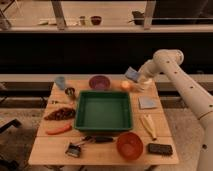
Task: Place sponge in paper cup
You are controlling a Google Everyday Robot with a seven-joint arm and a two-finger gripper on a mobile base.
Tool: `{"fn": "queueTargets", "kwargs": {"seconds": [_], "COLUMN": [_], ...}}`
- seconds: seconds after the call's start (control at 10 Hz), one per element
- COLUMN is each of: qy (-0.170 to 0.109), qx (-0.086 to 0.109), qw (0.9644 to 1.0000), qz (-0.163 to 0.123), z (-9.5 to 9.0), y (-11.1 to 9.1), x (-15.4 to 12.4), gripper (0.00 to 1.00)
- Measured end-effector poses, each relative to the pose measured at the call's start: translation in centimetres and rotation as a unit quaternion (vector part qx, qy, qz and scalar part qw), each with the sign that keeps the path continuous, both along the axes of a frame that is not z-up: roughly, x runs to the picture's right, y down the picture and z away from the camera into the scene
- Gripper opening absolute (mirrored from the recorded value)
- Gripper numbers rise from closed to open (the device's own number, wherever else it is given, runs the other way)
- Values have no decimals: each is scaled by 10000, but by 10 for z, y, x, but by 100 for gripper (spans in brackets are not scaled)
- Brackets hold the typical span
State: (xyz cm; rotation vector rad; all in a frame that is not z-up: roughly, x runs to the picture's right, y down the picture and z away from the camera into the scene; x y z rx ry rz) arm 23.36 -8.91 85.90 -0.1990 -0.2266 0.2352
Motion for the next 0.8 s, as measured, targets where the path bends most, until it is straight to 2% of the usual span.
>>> {"fn": "queueTargets", "kwargs": {"seconds": [0.3, 0.6, 0.8], "qy": [47, 121, 80], "qx": [-30, -98, -179], "qw": [9998, 9995, 9996], "qz": [215, 262, 220], "z": [3, 10, 17], "y": [-2, -2, -3], "x": [23, 43, 45], "gripper": [1, 11, 14]}}
